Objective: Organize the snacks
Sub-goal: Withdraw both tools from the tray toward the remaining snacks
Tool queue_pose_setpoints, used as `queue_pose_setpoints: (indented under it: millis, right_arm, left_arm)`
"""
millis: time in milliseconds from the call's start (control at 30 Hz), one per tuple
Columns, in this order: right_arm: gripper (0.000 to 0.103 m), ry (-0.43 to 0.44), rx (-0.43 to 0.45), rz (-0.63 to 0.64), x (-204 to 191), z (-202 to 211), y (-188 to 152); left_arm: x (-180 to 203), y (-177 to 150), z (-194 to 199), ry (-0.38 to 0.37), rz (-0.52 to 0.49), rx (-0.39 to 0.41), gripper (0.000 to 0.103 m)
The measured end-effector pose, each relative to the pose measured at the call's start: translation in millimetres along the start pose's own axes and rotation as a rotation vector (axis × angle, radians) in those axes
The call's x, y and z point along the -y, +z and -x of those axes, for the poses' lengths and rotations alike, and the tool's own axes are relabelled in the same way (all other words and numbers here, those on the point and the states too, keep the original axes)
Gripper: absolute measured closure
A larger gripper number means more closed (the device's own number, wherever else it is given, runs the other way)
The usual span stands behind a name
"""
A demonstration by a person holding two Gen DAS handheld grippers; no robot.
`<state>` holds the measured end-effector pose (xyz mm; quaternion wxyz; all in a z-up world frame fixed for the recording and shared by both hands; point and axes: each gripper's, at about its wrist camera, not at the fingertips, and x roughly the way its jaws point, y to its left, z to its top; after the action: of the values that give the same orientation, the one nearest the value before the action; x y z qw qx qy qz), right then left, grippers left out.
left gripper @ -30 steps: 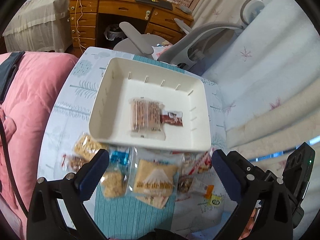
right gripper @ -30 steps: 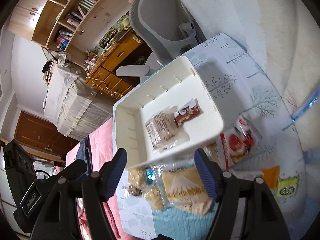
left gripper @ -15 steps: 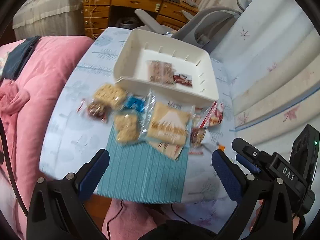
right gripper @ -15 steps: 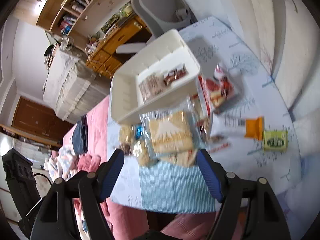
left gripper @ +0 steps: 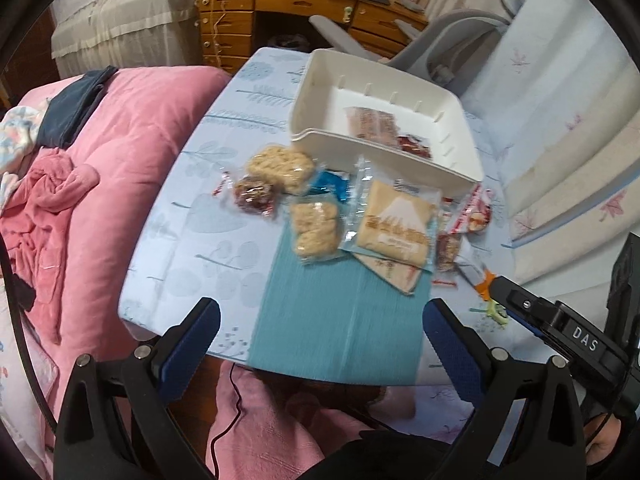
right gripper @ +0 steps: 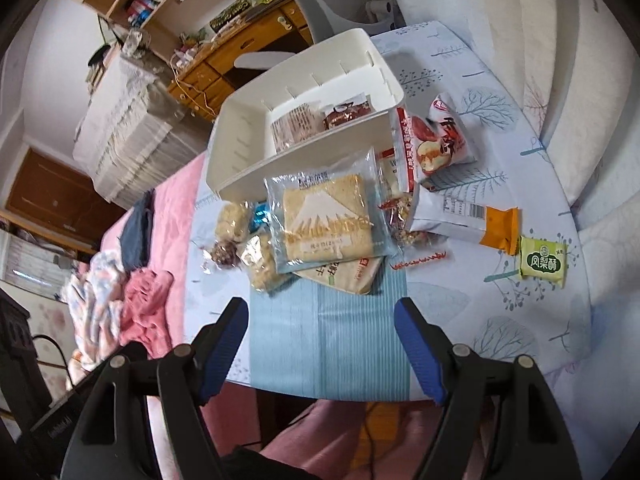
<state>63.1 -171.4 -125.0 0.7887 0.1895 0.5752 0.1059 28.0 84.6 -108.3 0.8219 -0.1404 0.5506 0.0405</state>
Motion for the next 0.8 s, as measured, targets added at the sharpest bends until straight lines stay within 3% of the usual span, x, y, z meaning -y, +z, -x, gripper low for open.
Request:
queue_pose_setpoints:
  millis: [333, 800]
  right_arm:
    - [0.027, -0.057, -0.017, -0.005, -31.5, -35.1, -4.6]
    - [0.027, -0.086, 0.007, -0.102, -91.3, -95.0, -5.1]
  left_arm:
    - [-52.6, 36.4, -27.9, 0.015, -0.045, -0.07, 0.003]
    - [-89.6, 111.8, -93.3, -0.012, -0.294, -0.227, 0.003]
